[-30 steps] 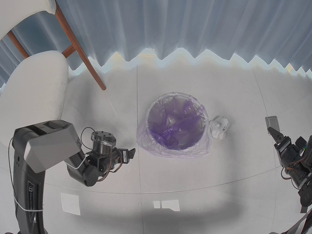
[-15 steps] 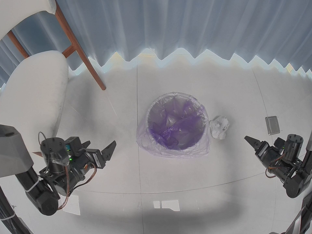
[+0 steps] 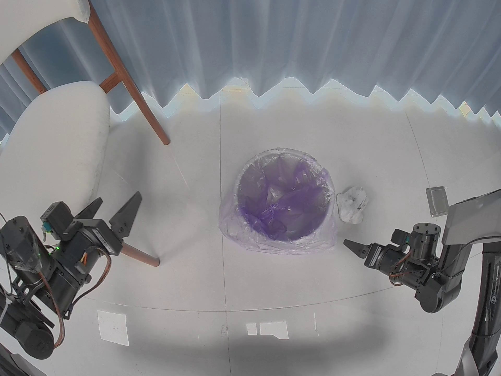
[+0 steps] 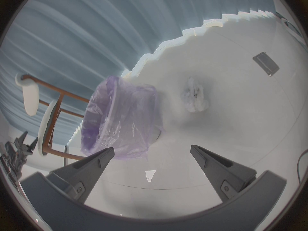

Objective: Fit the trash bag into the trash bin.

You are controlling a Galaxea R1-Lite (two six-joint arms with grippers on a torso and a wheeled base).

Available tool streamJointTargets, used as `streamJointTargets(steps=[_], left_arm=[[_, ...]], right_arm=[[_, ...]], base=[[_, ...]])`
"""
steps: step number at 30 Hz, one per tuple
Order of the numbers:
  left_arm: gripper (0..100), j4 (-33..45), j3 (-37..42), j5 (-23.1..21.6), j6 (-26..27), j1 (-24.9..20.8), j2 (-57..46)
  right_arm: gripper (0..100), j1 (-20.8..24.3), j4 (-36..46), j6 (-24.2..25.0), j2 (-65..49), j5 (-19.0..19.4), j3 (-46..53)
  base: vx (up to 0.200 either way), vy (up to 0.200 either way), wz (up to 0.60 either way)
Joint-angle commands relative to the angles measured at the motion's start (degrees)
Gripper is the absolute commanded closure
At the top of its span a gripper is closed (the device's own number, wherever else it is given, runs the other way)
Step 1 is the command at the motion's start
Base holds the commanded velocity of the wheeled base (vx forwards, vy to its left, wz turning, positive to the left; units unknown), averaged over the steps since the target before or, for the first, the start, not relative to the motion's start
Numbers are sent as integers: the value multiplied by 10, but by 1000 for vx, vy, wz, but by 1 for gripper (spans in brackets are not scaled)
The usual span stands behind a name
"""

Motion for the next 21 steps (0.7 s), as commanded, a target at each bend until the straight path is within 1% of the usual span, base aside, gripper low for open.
streamJointTargets(steps=[1, 4, 5, 6, 7, 11, 12, 13, 15, 16, 17, 18, 21], left_arm=[[0, -1, 33, 0, 0, 30, -56], [0, -1, 54, -1, -1, 37, -63], [0, -1, 54, -1, -1, 37, -63], [0, -1, 58, -3, -1, 52, -65], [0, -1, 59, -3, -1, 56, -65], [0, -1, 57, -3, -1, 71, -69], [0, -1, 57, -3, -1, 71, -69], [0, -1, 58, -3, -1, 75, -74], [0, -1, 61, -2, -1, 75, -77], [0, -1, 62, -1, -1, 76, -78], [0, -1, 62, -1, -1, 76, -78], [0, -1, 62, 0, -1, 78, -79], [0, -1, 62, 0, 0, 82, -85]], right_arm=[[0, 19, 4, -13, 64, 5, -48], [0, 29, 9, -15, 77, 5, -68], [0, 29, 9, -15, 77, 5, -68], [0, 34, 19, -16, 91, 5, -88], [0, 37, 23, -16, 96, 5, -95], [0, 44, 46, -20, 121, 5, -148], [0, 44, 46, -20, 121, 5, -148], [0, 44, 71, -21, 126, 5, -176], [0, 44, 95, -21, 128, 5, -197], [0, 44, 121, -22, 130, 5, -218], [0, 44, 121, -22, 130, 5, -218], [0, 42, 167, -30, 135, 5, -254], [0, 37, 240, -58, 145, 4, -315]], base=[[0, 0, 0], [0, 0, 0], [0, 0, 0], [0, 0, 0], [0, 0, 0], [0, 0, 0], [0, 0, 0], [0, 0, 0], [0, 0, 0], [0, 0, 0], [0, 0, 0], [0, 0, 0], [0, 0, 0]])
